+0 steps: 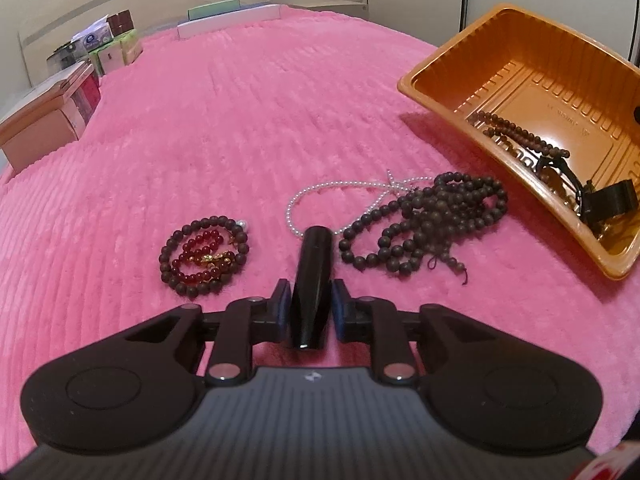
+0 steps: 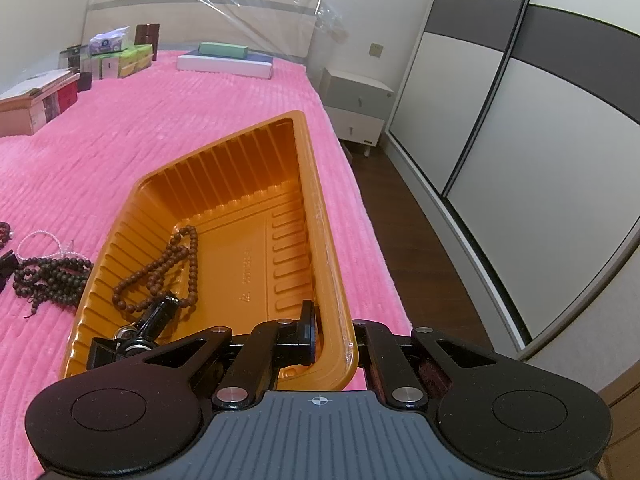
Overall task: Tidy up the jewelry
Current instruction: 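Carry the black cylinder with the left tool into the tray and open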
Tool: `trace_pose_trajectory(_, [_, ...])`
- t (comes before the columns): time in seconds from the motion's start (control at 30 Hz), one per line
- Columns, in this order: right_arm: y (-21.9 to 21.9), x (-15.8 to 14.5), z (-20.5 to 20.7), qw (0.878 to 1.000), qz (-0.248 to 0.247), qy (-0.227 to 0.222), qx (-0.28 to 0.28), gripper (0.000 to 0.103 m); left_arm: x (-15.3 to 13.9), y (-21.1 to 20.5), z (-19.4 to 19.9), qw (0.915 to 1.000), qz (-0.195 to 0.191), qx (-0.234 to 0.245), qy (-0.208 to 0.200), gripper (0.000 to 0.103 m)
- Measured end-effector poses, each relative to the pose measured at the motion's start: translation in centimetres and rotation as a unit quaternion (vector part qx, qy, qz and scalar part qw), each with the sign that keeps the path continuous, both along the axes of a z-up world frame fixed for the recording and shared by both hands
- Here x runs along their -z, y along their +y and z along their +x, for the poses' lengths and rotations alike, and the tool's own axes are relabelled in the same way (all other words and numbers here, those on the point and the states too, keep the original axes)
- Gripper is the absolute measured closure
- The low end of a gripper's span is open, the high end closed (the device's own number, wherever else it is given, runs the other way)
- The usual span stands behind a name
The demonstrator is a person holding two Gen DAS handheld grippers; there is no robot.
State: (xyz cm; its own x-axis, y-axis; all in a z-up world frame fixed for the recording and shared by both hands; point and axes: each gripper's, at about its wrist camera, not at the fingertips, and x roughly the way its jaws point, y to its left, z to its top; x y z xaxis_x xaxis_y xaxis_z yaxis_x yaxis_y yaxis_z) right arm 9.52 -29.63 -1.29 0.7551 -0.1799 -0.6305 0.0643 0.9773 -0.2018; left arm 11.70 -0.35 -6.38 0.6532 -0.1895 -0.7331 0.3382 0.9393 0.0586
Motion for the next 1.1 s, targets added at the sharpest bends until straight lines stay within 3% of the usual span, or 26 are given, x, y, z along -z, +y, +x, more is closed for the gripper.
trace_pose_trajectory(0.33, [0.0, 0.0, 0.1, 1.000, 0.000, -0.001, -0.002, 0.098, -4.8, -0.6, -1.7, 0.9973, -0.068, -0.004, -0.027, 0.086])
trace_pose_trajectory(0.67, [0.1, -0.1, 0.0, 1.000, 0.005, -0.003, -0.003, 0.098, -7.9, -8.7, -1.0, 0.9839, -0.143, 0.103, -0.031, 0.086])
trace_pose_trajectory(0.9, [-0.1, -0.4, -0.2, 1.000, 0.013, -0.005, -0.002, 0.098, -7.3, -14.2, 0.0, 0.9762, -0.145, 0.161, -0.009, 0.086])
trace_pose_trajectory(1.1, [-0.4, -0.5, -0.2, 1.000, 0.017, -0.004, -0.003, 0.098, -7.0, -15.9, 0.0, 0.9735, -0.144, 0.178, -0.005, 0.086])
